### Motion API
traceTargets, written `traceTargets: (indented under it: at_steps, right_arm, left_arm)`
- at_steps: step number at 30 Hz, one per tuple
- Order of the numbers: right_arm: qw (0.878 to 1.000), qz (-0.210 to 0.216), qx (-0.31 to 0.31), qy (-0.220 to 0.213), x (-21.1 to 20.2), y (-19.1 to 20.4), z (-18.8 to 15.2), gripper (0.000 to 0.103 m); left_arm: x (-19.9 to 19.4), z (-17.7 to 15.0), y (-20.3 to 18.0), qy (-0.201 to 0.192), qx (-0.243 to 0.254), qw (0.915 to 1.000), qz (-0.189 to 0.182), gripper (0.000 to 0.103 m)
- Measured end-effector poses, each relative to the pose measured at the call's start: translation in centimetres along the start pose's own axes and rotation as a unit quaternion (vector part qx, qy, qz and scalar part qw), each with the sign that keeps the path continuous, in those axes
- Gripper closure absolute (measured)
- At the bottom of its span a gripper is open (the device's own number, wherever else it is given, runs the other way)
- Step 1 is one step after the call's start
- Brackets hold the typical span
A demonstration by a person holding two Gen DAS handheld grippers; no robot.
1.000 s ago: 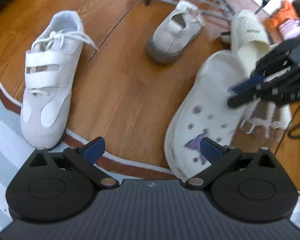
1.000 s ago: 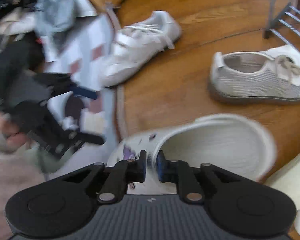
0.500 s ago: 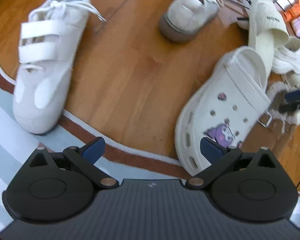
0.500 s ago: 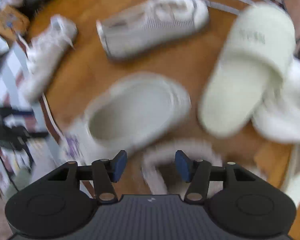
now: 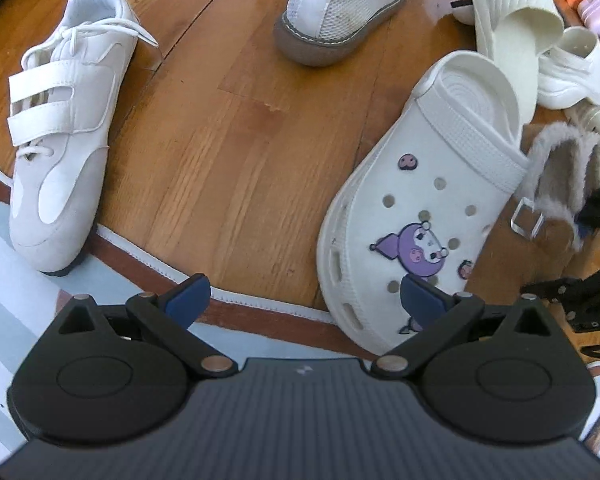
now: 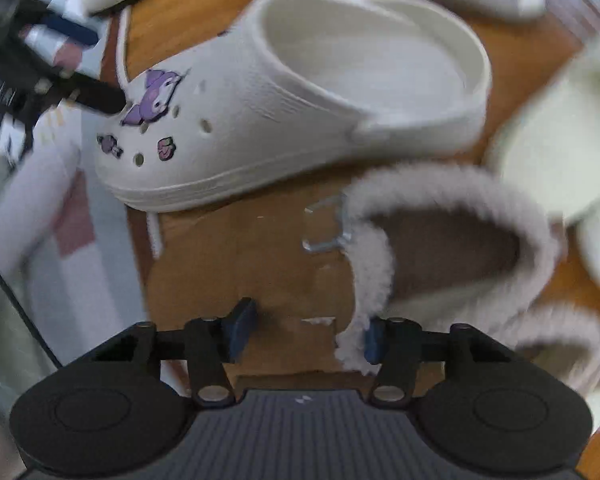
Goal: Organize scattered shoes
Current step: 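Reach the right tool to the grey mesh sneaker and grasp it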
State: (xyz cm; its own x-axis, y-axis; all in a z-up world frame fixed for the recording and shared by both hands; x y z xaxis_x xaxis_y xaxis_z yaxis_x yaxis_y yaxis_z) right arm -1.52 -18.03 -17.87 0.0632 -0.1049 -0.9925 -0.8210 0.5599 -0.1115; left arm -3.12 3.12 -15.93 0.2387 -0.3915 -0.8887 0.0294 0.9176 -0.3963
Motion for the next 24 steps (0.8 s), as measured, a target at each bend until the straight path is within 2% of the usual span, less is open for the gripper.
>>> traceTargets:
  at_steps: [4,5,7,8,9,12,14,15,17,19,22,24]
  right_arm:
    - [0.996,0.026,-0.004,0.086,0.2,-0.8,-2.8,0.063]
    - [0.996,0.024,-0.004,0.085,-0.2,-0.9,-3.0,0.057]
    - [0.998,0.019,0.017,0.056,-1.7,-1.0,-2.7,0.047]
    - [0.998,0.02,0.042,0.029,-3.1,-1.1,-2.0,0.035]
    - [0.997,0.029,0.072,0.002,-4.7,-1.3,-1.3,0.032]
    - [0.979,0.09,0.169,-0.071,-10.0,-2.2,1.8,0.028]
    - [0.967,0.096,0.208,-0.113,-12.4,-3.3,3.5,0.021]
    - [0.962,0.094,0.222,-0.127,-13.0,-4.0,4.3,0.02]
    - [0.951,0.087,0.258,-0.146,-13.9,-5.9,5.9,0.02]
    - [0.942,0.086,0.285,-0.152,-13.9,-7.4,7.1,0.02]
    - [0.935,0.093,0.308,-0.149,-12.6,-8.4,7.5,0.02]
    - [0.931,0.099,0.321,-0.143,-11.5,-8.8,7.9,0.02]
  left_arm:
    - [-0.2,0.2,-0.2,-0.003,-0.007,0.9999,-0.011,0.0]
    - [-0.3,0.1,-0.2,-0.005,-0.01,0.9999,-0.01,0.0]
    - [-0.6,0.1,-0.7,-0.01,-0.013,0.9998,-0.011,0.0]
    - [-0.9,0.3,-1.0,-0.014,-0.007,0.9998,-0.01,0.0]
    - [-1.5,0.7,-1.4,-0.023,0.002,0.9997,-0.007,0.0]
    - [-3.5,3.0,-2.2,-0.054,0.015,0.9983,-0.015,0.0]
    - [-4.6,5.3,-2.2,-0.075,0.018,0.9967,-0.024,0.0]
    - [-4.9,7.6,-1.9,-0.086,0.018,0.9958,-0.026,0.0]
    - [-4.7,10.6,-1.3,-0.094,0.014,0.9952,-0.024,0.0]
    - [-3.1,15.2,-0.2,-0.097,0.011,0.9951,-0.016,0.0]
    - [-0.1,20.2,1.2,-0.099,-0.012,0.9949,-0.015,0.0]
    - [2.6,22.8,2.4,-0.101,-0.025,0.9946,0.0,0.0]
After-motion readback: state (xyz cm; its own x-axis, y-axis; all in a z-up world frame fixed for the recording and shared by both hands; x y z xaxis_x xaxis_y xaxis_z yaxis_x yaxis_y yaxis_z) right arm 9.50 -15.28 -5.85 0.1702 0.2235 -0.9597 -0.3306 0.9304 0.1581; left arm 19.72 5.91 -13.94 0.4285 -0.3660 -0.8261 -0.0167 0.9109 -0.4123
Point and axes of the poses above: each gripper's, at about its wrist camera, not at the fingertips, and x roughly the way its jaws point, y to its left, z to its top, the point moved 8 cm from there along x, roughly the way its jaws point, and after that the axes turned 13 degrees about -z, right-handed, at the moved point
